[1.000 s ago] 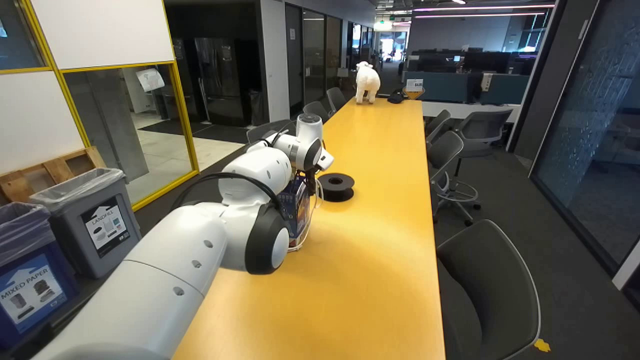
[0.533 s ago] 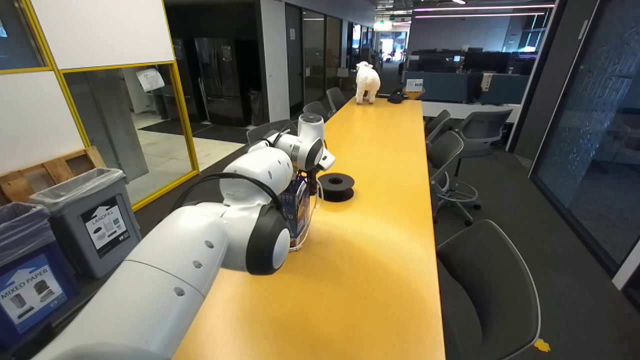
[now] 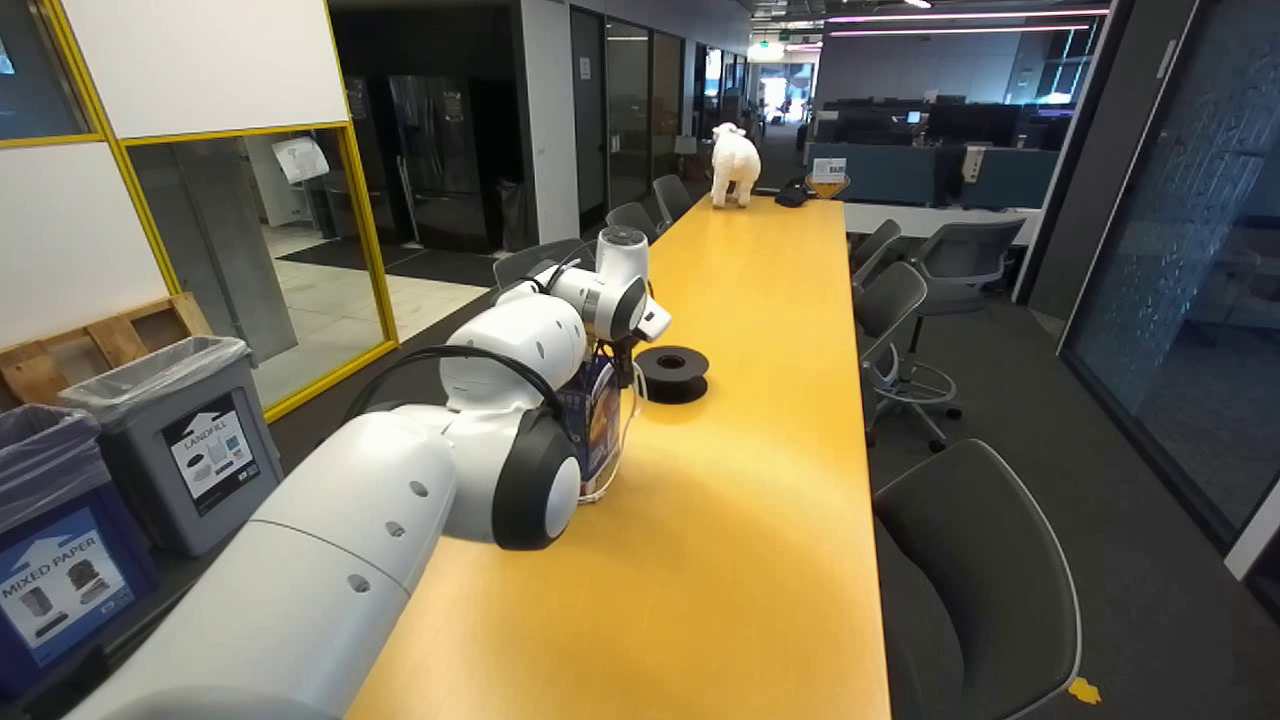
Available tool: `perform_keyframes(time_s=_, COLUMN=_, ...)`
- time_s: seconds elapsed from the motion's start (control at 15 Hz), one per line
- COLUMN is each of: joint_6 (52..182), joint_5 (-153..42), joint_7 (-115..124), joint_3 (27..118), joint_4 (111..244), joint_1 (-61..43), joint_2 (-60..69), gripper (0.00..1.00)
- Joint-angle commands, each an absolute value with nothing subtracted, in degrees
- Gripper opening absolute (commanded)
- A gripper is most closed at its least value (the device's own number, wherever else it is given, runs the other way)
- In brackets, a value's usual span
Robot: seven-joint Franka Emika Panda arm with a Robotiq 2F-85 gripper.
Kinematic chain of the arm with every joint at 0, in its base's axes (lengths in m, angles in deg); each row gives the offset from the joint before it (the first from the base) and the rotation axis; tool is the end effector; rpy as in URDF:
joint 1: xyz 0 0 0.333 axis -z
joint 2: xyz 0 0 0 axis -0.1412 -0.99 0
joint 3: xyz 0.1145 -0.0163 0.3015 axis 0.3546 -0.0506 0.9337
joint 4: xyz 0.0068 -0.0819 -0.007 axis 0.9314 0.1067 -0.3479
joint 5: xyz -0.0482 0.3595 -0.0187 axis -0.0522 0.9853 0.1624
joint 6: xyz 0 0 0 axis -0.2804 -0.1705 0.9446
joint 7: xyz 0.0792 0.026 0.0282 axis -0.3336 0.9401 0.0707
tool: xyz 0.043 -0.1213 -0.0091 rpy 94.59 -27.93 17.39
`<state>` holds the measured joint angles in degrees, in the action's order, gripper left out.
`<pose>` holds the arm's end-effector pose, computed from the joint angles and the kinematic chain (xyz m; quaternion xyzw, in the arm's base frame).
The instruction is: Place the two white ropes inside the blue box
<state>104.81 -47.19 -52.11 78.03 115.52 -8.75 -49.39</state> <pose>0.8234 0.0246 0.2918 -0.8389 0.5086 -0.1280 0.1454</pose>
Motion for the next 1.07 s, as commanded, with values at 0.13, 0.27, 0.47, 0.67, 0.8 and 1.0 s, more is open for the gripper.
perform_keyframes(time_s=0.13, joint_6=103.29, joint_5=-46.99, joint_7=-50.20, joint_3=78.63, joint_4=112.73, joint_1=-8.25, joint_2=-50.42, gripper=0.13)
perform_keyframes(time_s=0.27, joint_6=103.18, joint_5=-47.10, joint_7=-50.08, joint_3=78.48, joint_4=112.78, joint_1=-8.13, joint_2=-50.06, gripper=0.05)
perform_keyframes(time_s=0.47, joint_6=103.15, joint_5=-47.32, joint_7=-50.09, joint_3=78.22, joint_4=112.84, joint_1=-8.10, joint_2=-49.31, gripper=0.02)
perform_keyframes(time_s=0.67, joint_6=103.39, joint_5=-47.66, joint_7=-50.05, joint_3=77.92, joint_4=112.65, joint_1=-8.34, joint_2=-48.53, gripper=0.07)
perform_keyframes(time_s=0.8, joint_6=103.53, joint_5=-47.89, joint_7=-49.88, joint_3=77.90, joint_4=112.39, joint_1=-8.53, joint_2=-47.72, gripper=0.07)
perform_keyframes(time_s=1.0, joint_6=104.06, joint_5=-48.25, joint_7=-49.86, joint_3=77.71, joint_4=111.68, joint_1=-9.27, joint_2=-46.10, gripper=0.05)
